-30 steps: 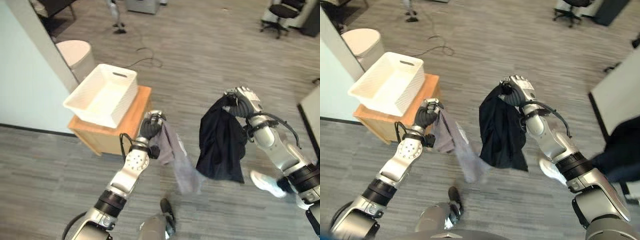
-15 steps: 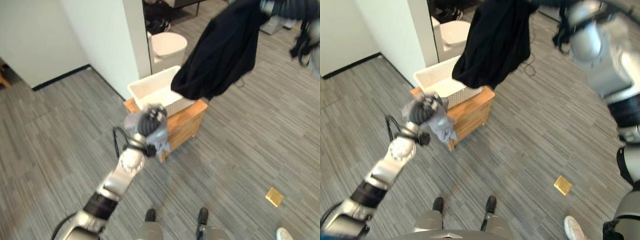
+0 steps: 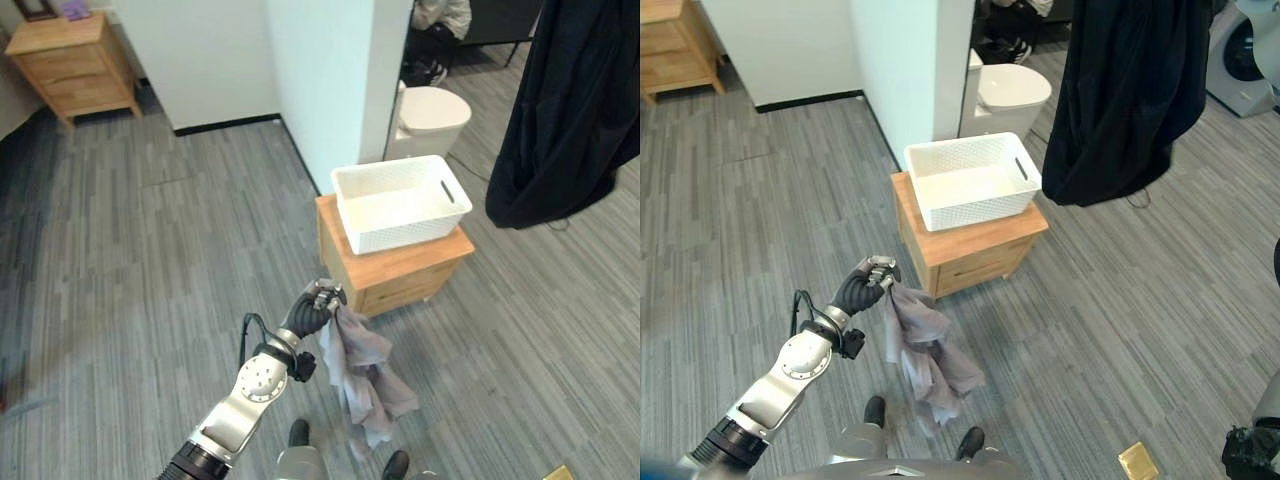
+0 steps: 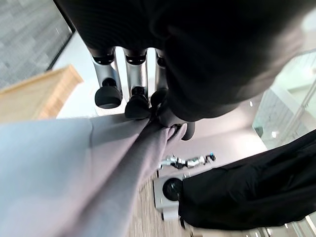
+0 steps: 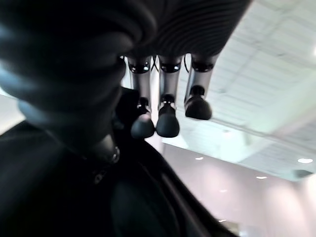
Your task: Pick up bed clothes into laundry basket.
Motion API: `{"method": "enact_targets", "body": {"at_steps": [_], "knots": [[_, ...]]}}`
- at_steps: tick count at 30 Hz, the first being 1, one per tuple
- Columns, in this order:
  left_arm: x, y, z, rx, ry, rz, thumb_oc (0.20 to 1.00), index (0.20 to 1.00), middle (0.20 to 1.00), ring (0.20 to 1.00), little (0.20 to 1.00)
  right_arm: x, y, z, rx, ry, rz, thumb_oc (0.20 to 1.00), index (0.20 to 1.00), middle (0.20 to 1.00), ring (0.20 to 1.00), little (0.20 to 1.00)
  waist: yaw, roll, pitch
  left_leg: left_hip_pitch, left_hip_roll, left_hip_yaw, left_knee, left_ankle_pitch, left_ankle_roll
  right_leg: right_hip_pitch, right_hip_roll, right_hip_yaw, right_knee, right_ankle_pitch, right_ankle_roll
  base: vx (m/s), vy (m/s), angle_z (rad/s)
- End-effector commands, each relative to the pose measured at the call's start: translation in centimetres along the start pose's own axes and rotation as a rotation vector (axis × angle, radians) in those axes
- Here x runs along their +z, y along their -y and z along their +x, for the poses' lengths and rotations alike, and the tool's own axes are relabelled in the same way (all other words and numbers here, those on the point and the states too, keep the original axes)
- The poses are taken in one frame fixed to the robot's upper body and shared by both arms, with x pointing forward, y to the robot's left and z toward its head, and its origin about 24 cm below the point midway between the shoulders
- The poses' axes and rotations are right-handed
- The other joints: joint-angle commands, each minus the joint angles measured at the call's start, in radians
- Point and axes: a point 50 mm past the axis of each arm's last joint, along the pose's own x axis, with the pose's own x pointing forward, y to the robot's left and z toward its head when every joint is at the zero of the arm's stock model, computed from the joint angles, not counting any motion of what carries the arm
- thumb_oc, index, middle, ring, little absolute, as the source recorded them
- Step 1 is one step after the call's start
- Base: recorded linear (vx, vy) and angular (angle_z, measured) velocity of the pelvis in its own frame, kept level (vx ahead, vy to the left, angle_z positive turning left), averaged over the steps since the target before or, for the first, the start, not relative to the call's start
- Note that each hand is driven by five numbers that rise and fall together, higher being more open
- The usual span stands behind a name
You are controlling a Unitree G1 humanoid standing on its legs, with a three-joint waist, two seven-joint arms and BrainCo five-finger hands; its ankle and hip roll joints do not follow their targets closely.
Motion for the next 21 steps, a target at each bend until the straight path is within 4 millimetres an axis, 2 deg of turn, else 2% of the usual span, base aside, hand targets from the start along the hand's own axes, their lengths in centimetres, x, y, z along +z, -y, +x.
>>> {"method": "enact_targets", "body": {"at_steps": [1,4,13,18,21], "knots": [[1.8,-1.0,-1.3,-0.01,0.109,-0.025,0.2,0.2,0.2,0.2,0.2,-1.9,1.6,0.8,-0.066,-0.124,0.001,0.2,0.2,0.2,0.2,0.2,0.038,-0.002,-0.062,0.076,0.125,-0.149,-0.114,0.105,-0.142,-0.064,-0.076,0.054,0.006,-0.019,0.104,0.1,-0.016,0.13],[1.1,-1.6,-1.7,-0.001,0.075,0.01,0.2,0.2,0.2,0.2,0.2,-3.1,1.5,0.6,-0.071,-0.183,-0.008,0.2,0.2,0.2,0.2,0.2,0.055,0.002,-0.059,0.055,0.146,-0.155,-0.132,0.137,-0.161,-0.072,-0.062,0.044,0.006,-0.029,0.103,0.04,-0.026,0.35],[0.4,-1.9,-2.5,0.003,0.044,0.011,0.2,0.2,0.2,0.2,0.2,-3.6,2.5,0.6,-0.119,-0.203,-0.028,0.2,0.2,0.2,0.2,0.2,0.08,0.019,-0.045,0.023,0.164,-0.17,-0.135,0.166,-0.176,-0.085,-0.042,0.036,0.006,-0.041,0.097,0.01,-0.008,0.05],[0.3,-1.7,-2.5,-0.008,0.041,-0.005,0.2,0.2,0.2,0.2,0.2,-2.6,3.1,1.4,-0.15,-0.177,-0.019,0.2,0.2,0.2,0.2,0.2,0.098,0.029,-0.022,-0.01,0.165,-0.184,-0.136,0.175,-0.183,-0.109,-0.041,0.041,0.006,-0.042,0.099,0.0,0.0,-0.01],[0.4,-1.7,-2.3,-0.014,0.05,-0.015,0.2,0.2,0.2,0.2,0.2,-2.8,3.1,1.5,-0.153,-0.2,-0.014,0.2,0.2,0.2,0.2,0.2,0.107,0.033,0.005,-0.04,0.168,-0.191,-0.136,0.182,-0.188,-0.14,-0.042,0.043,0.006,-0.035,0.102,-0.07,-0.016,-0.01]]}}
